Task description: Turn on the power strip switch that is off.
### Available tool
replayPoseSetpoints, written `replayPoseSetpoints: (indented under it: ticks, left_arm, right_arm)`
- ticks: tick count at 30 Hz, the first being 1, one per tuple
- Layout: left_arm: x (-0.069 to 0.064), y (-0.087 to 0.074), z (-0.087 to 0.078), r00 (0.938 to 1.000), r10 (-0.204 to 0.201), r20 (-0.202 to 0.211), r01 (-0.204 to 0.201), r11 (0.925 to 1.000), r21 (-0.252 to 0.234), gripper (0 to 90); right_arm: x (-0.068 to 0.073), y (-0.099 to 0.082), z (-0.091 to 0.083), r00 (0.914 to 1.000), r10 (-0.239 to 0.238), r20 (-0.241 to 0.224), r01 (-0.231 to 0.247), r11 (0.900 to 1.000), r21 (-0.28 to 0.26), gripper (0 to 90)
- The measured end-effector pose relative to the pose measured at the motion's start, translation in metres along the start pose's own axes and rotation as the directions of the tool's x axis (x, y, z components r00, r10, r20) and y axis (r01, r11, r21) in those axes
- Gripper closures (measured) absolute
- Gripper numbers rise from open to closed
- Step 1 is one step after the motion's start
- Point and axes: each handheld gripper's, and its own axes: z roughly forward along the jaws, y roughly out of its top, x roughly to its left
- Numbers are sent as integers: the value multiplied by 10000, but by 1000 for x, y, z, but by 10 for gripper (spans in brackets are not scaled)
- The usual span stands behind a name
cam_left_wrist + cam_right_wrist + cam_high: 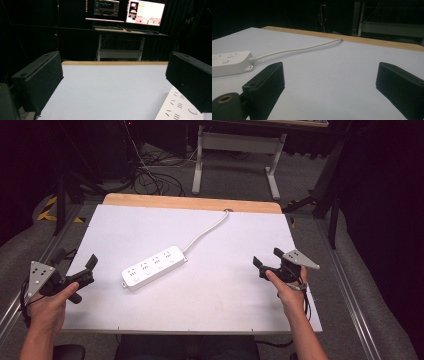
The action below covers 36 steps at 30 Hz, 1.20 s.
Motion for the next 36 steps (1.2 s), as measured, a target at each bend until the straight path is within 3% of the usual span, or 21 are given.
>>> replayPoseSetpoints:
  ticks: [10,13,15,16,32,36]
  left_arm:
    - [2,1,0,9998,-95,-155,95,9999,48,95]
    - [3,2,-1,9997,-7,-234,13,9997,256,264]
    - [3,2,-2,9997,-27,-255,35,9994,336,287]
    - [3,3,-2,9997,-49,-231,58,9993,375,352]
    - [5,6,-4,9992,390,-89,-380,9952,898,697]
    - [6,8,-5,9994,326,84,-334,9932,1117,780]
  right_arm:
    - [-1,0,0,10000,67,25,-67,10000,18,91]
    - [-1,0,-1,10000,57,44,-57,10000,-53,89]
    - [-1,0,-1,10000,84,27,-84,9999,-68,88]
    - [-1,0,-1,9999,105,21,-105,9999,-59,89]
    - [-2,1,-2,9999,159,-5,-160,9998,-106,89]
    - [-2,1,-1,9998,174,-48,-174,9998,-81,90]
